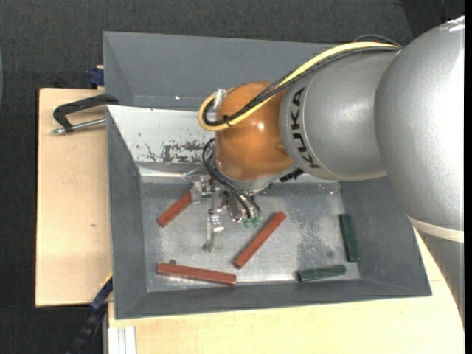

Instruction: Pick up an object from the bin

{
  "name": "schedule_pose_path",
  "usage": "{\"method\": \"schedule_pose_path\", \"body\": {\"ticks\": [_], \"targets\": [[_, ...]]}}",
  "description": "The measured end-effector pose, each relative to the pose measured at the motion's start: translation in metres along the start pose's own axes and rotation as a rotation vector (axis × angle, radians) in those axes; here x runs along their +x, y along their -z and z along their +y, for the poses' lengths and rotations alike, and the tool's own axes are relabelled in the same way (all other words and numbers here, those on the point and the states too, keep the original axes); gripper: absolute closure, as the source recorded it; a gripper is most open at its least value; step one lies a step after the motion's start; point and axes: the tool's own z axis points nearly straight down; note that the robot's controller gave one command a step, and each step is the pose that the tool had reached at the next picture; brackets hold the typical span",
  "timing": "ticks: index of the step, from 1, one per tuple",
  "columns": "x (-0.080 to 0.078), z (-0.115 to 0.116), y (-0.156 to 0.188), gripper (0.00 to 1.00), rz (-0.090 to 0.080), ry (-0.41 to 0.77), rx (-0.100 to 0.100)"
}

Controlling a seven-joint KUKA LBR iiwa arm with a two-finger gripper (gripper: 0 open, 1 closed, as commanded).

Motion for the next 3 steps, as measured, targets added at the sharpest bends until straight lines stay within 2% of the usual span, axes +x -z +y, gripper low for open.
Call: {"method": "schedule_pose_path", "body": {"ticks": [1,2,3], "targets": [[-0.026,0.023,-0.022,0.0,-0.004,0.021,-0.005],[-0.039,0.042,-0.036,1.0,-0.003,0.296,-0.006],[-0.039,0.042,-0.036,1.0,-0.002,0.297,-0.006]]}}
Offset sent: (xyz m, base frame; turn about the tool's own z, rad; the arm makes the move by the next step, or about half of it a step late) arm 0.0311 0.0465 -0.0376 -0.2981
